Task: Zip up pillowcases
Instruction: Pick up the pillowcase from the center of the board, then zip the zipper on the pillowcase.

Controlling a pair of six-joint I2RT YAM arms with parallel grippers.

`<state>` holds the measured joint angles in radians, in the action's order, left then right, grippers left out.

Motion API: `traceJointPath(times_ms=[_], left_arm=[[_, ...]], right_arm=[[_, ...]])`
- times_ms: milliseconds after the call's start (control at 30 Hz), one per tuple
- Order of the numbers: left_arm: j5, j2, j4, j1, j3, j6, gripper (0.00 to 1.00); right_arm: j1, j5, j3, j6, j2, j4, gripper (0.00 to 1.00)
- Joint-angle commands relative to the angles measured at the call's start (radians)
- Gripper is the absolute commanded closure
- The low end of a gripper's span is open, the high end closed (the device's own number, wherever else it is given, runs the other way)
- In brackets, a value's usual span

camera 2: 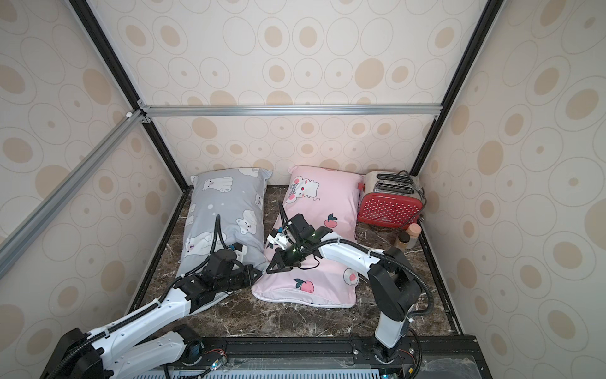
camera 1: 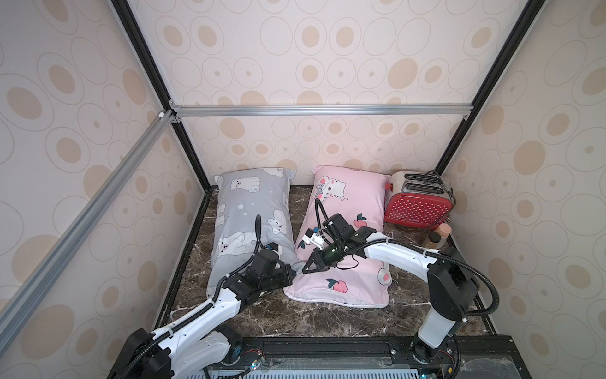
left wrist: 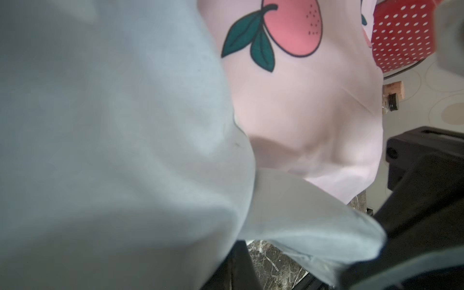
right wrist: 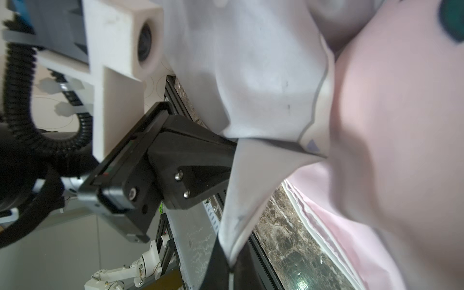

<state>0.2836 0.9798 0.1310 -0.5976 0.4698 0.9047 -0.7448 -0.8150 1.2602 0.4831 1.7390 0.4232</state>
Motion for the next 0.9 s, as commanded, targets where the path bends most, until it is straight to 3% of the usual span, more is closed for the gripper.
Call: traceJointPath(times_ms=[0,133,367,867], left_arm=[[0.064,-0.044,-0.149,0.014,-0.045,0.06,0.8],[0.103,-0.087,-0.31,0.034,-0.123,0.147,0.67],[0.117,-0.179,-0.356,0.053,-0.166,0.189,0.6],[0.162,-0.02,-0.572,0.055,-0.157,0.269,0.6]], right_arm=[[0.013,-0.032,-0.014,0.011,-0.01,-0.024,1.0],[0.021,-0.051,-0.02,0.024,-0.008,-0.042,1.0],[0.062,-0.065,-0.051,0.04,-0.028,-0.062,1.0],[0.077,-0.149,-0.096,0.133,-0.03,-0.203,1.0]])
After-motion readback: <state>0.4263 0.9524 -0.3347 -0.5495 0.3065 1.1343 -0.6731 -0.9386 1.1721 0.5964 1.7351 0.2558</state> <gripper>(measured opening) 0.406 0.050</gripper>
